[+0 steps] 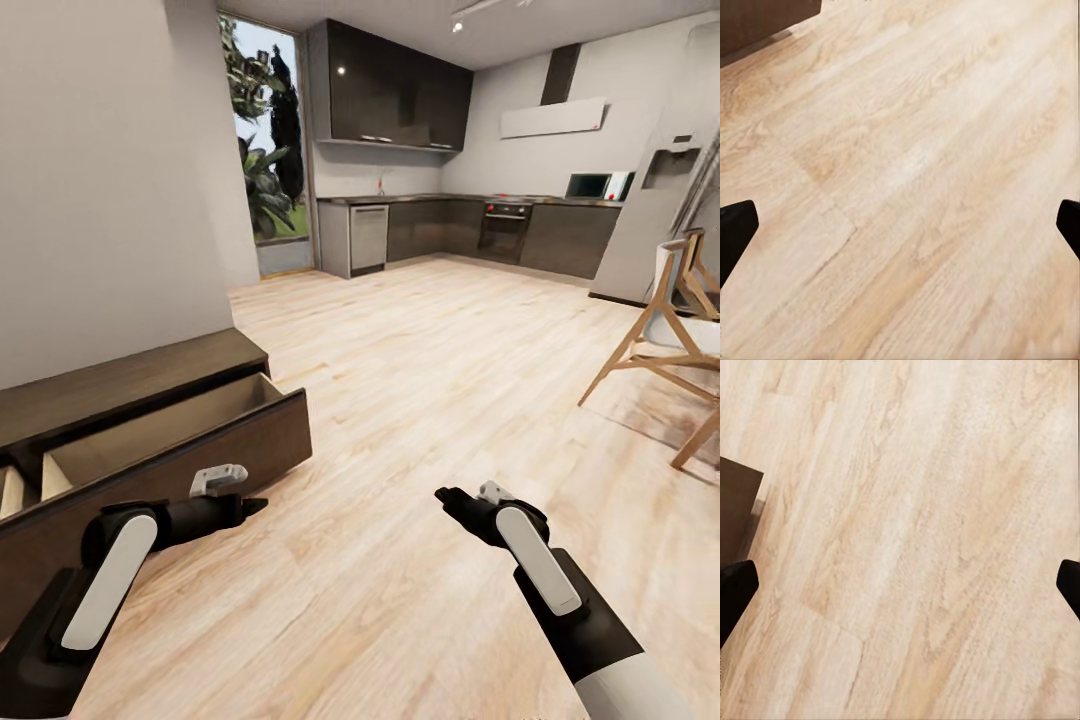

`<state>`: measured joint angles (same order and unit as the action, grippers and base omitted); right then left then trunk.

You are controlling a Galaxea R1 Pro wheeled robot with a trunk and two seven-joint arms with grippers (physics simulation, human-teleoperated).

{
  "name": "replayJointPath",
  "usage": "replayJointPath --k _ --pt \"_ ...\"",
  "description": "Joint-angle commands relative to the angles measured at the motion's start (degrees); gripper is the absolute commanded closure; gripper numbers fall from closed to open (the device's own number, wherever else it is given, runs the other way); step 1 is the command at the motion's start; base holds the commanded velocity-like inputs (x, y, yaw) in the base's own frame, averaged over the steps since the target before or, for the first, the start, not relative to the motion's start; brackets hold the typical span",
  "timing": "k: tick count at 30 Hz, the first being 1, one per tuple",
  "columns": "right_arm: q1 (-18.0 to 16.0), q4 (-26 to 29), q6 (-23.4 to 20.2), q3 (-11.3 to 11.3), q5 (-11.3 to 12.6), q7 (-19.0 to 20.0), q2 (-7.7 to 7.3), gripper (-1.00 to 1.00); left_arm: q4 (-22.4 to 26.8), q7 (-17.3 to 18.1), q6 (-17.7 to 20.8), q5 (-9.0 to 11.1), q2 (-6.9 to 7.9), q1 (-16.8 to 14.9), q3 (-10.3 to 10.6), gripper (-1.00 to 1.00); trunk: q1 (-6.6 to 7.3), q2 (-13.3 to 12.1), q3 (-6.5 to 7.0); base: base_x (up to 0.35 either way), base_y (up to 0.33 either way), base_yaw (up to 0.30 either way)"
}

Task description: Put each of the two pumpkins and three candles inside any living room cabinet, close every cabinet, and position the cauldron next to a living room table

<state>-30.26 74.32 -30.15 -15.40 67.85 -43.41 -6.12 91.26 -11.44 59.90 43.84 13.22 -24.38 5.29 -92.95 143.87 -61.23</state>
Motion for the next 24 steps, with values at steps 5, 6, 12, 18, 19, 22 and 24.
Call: replayJointPath --k 5,6,12,18,19,22,24 --pt "0.0 0.0 -0.1 -0.1 0.4 -0.5 -0.04 -1.0 0.1 -0.6 0.1 0.6 0.05 0.0 0.1 -1.0 0.01 0.0 0.37 -0.007 0.185 -0.175" --pt "0.0 0.0 -0.1 -0.1 0.4 -0.5 -0.04 -1.0 0.1 -0.6 0.1 0.6 0.05 0.0 0.1 -1.0 0.01 0.0 0.45 -0.003 0.19 -0.175" --pt "-0.1 -0.1 -0.1 -0.1 0.3 -0.5 -0.05 -1.0 0.1 -0.6 0.1 0.5 0.04 0.0 0.1 -1.0 0.01 0.0 0.96 -0.001 0.193 -0.175" --pt "0.0 -0.1 0.0 -0.1 0.3 -0.6 -0.04 -1.0 0.1 -0.6 0.1 0.5 0.05 0.0 0.1 -1.0 0.01 0.0 1.27 0.0 0.162 -0.088" --pt "0.0 -0.1 0.0 -0.1 0.4 -0.6 -0.04 -1.0 0.1 -0.6 0.1 0.5 0.05 0.0 0.1 -1.0 0.01 0.0 1.29 0.0 0.062 -0.068" --pt "-0.1 -0.1 0.0 -0.1 0.4 -0.6 -0.04 -1.0 0.1 -0.6 0.1 0.5 0.05 0.0 0.5 -1.0 0.01 0.0 1.37 0.0 0.038 -0.141" --pt "0.0 -0.1 0.0 0.0 0.4 -0.6 -0.04 -1.0 0.1 -0.6 0.1 0.5 0.05 0.0 0.6 -1.0 0.01 0.0 1.43 0.0 0.018 -0.212"
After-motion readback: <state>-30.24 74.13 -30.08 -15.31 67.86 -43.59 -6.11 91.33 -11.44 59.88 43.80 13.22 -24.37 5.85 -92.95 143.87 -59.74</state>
